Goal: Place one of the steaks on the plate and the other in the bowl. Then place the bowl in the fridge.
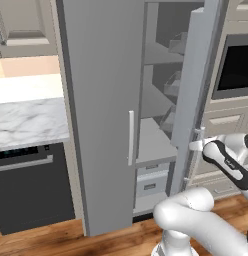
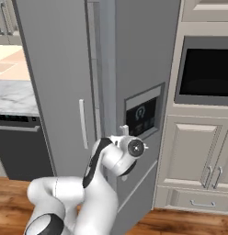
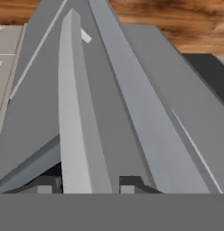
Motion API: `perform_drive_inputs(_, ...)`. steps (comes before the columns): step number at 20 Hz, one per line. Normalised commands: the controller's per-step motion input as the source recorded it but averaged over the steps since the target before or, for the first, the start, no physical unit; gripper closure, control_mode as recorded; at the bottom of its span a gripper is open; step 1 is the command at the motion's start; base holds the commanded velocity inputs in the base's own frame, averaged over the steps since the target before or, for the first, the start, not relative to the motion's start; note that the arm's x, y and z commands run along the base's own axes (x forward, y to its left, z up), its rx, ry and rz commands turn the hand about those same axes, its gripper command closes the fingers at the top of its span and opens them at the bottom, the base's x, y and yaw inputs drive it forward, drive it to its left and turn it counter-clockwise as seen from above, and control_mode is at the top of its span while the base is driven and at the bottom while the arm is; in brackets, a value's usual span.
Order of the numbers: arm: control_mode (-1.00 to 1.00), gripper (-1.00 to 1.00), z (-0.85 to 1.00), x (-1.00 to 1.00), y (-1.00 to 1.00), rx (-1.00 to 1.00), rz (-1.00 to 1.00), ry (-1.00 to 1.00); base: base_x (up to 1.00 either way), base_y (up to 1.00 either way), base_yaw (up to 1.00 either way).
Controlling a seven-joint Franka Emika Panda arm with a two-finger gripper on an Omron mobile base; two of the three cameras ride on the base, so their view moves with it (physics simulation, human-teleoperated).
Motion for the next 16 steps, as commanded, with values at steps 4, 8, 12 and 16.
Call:
perform_drive_inputs(4,-1.0,1.0,0.0,-0.33,-0.31,0.05,0.01,0.0,0.0,0.0,0.0)
perform_drive_inputs(8,-1.0,-1.0,0.0,0.0,0.0,0.0,0.0,0.0,0.0,0.0,0.0)
perform_drive_inputs(12,-1.0,-1.0,0.0,0.0,0.0,0.0,0.0,0.0,0.0,0.0,0.0)
perform_drive_inputs(16,-1.0,-1.0,0.02,-0.03,-0.27,0.0,0.0,-0.01,0.0,0.0,0.0)
